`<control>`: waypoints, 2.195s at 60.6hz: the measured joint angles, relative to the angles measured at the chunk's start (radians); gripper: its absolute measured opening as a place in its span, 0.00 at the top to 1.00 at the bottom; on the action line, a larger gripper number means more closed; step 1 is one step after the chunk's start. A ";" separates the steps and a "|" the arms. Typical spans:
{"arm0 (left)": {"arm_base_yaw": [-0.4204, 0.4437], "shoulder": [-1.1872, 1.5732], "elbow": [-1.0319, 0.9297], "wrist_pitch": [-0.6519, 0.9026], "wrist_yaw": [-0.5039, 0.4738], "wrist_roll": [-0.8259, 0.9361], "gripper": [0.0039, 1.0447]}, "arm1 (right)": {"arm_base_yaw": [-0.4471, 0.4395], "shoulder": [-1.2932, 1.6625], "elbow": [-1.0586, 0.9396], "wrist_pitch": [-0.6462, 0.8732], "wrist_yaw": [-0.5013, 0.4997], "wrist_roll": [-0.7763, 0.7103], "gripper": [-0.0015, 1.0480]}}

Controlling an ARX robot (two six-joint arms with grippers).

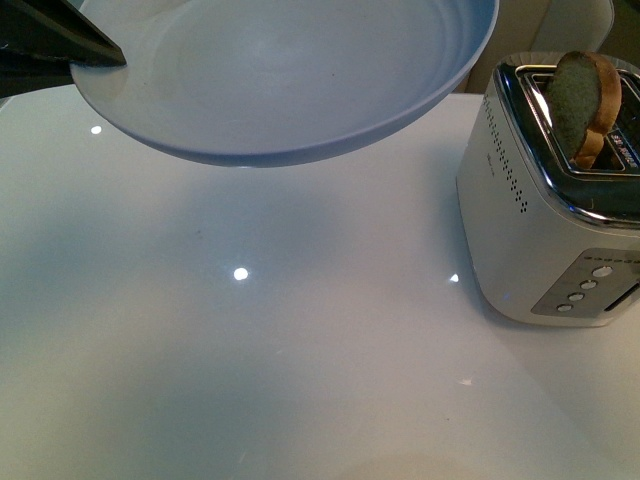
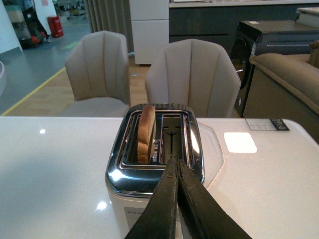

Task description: Left arm holds plate, right arm toasts bread

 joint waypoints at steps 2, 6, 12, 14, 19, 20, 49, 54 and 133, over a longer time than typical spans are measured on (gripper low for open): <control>0.000 0.000 0.000 0.000 0.000 0.000 0.98 | 0.000 0.000 0.000 0.000 0.000 0.000 0.98; 0.000 0.000 0.000 0.000 0.000 0.000 0.98 | 0.000 0.000 0.000 -0.001 0.000 -0.001 0.89; 0.000 0.000 0.000 0.000 0.000 0.000 0.98 | 0.000 0.000 0.000 -0.001 0.000 -0.001 0.74; 0.000 0.000 0.000 0.000 0.000 0.000 0.98 | 0.000 0.000 0.000 -0.001 0.000 -0.001 0.69; 0.000 0.000 0.000 0.000 0.000 0.000 0.98 | 0.000 -0.001 0.000 -0.001 0.000 -0.001 0.51; 0.000 0.000 0.000 0.000 0.000 0.000 0.98 | 0.000 -0.001 0.000 -0.001 0.000 -0.001 0.48; 0.022 -0.001 0.000 -0.001 0.029 0.026 0.98 | 0.000 -0.001 0.000 -0.001 0.000 0.000 0.08; 0.049 -0.001 0.000 -0.001 0.053 0.044 0.98 | 0.000 -0.001 0.000 -0.001 0.000 0.000 0.08; 0.713 0.696 0.029 0.221 0.306 0.679 0.98 | 0.000 -0.002 0.000 -0.001 0.000 0.000 0.08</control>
